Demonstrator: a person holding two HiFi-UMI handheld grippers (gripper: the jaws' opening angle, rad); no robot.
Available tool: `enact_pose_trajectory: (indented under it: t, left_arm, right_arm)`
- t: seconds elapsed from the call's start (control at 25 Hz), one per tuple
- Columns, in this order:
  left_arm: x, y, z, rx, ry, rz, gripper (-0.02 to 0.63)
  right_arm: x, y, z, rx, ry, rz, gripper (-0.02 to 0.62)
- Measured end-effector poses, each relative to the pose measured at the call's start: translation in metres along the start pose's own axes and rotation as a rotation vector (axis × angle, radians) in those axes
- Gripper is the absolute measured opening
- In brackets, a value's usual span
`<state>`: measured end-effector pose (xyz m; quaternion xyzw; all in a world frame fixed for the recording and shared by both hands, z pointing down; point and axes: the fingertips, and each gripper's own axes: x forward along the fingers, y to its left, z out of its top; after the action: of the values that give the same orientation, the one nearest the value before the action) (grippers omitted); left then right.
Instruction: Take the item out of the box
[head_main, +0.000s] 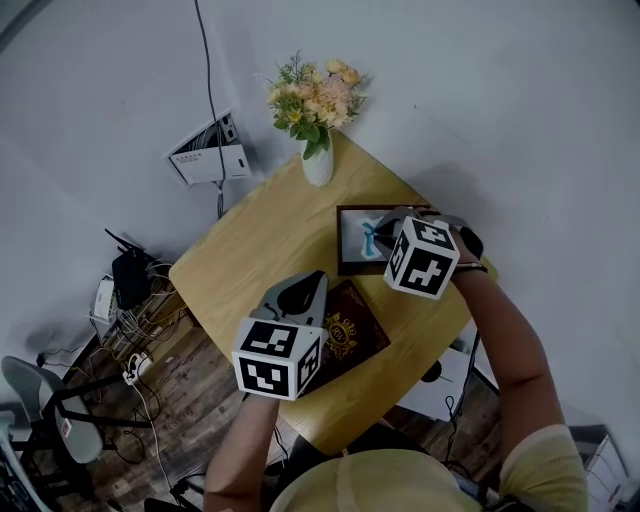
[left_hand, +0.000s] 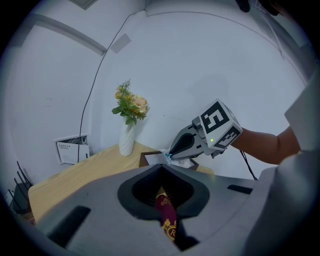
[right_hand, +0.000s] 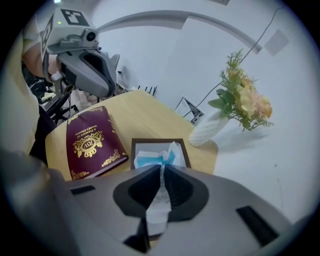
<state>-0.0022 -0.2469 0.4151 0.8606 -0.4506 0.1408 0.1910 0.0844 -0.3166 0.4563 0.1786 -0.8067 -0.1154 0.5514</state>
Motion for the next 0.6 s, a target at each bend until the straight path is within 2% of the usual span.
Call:
enact_pose_trajectory:
  t: [0.28, 0.6]
  left_arm:
    - [-0.03, 0.003, 0.001, -0.012, -0.036, 0.007, 0.015]
    - [-0.068, 0.007, -0.01, -0.031, -0.063, 0.037, 0.015]
  right_arm:
    - [-0.04, 0.014, 0.038, 0.0, -0.086, -0.081, 0.043]
    - [-0.077, 0.054, 0.082, 0.104, -0.274, -0.105, 0.043]
